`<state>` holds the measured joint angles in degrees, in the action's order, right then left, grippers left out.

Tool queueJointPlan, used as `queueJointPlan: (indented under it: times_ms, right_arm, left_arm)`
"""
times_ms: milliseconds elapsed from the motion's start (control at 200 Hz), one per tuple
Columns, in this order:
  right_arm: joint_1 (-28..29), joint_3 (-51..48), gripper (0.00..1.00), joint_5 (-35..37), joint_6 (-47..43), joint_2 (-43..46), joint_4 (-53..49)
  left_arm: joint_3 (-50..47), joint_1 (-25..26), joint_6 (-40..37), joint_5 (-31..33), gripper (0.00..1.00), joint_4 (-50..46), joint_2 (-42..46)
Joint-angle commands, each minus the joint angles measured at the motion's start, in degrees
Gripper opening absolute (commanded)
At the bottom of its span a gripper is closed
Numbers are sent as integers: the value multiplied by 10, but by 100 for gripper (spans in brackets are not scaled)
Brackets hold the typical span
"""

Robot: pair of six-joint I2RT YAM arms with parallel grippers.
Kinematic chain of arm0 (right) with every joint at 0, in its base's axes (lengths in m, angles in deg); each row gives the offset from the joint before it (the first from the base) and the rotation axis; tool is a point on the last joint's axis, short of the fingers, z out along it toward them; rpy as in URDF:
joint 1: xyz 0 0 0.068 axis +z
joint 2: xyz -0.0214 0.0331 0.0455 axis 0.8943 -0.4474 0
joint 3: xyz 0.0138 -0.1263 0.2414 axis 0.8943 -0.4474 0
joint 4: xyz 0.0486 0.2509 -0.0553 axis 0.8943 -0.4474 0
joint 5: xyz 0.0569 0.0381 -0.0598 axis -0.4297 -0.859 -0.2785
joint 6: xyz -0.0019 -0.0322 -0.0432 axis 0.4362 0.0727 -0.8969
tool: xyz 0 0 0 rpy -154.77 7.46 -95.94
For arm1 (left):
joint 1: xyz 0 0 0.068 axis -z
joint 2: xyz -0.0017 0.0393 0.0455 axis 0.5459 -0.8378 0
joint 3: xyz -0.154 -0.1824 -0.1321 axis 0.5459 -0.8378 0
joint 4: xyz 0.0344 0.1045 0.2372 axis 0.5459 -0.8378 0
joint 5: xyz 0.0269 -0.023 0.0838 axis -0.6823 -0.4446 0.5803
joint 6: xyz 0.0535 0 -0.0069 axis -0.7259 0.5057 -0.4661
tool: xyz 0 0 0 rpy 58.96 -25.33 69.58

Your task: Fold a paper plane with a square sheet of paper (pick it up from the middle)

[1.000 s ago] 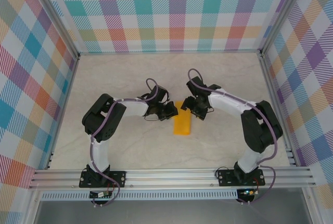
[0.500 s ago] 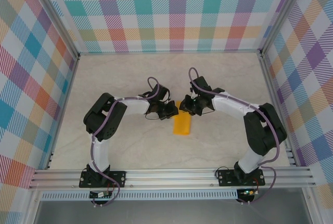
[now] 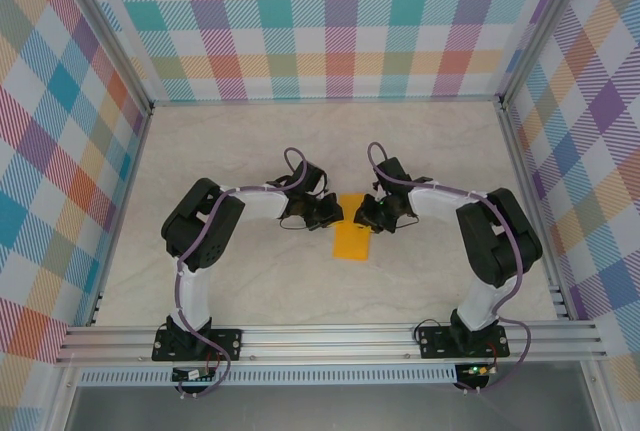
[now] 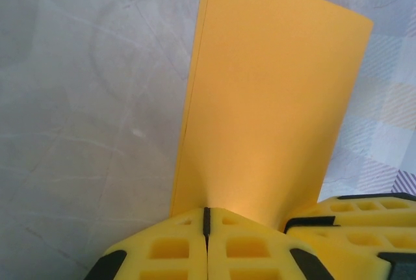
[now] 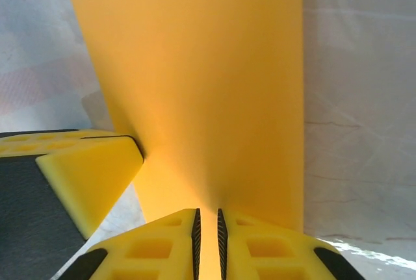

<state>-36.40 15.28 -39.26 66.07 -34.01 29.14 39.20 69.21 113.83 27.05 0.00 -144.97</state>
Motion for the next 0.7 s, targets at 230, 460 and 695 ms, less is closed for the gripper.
queueJointPlan:
  times_ms: [230, 460, 695]
  right_arm:
    - [-5, -4, 18, -12, -37, -10, -4]
    - [-5, -2, 18, -16, -43, -14, -5]
    - [-6, 0, 18, -8, -50, -18, -12]
  left_arm:
    - [-22, 9, 8, 16, 5, -57, -28]
    - [-25, 9, 11, -1, 7, -44, -11]
    - [-32, 9, 14, -4, 7, -37, -10]
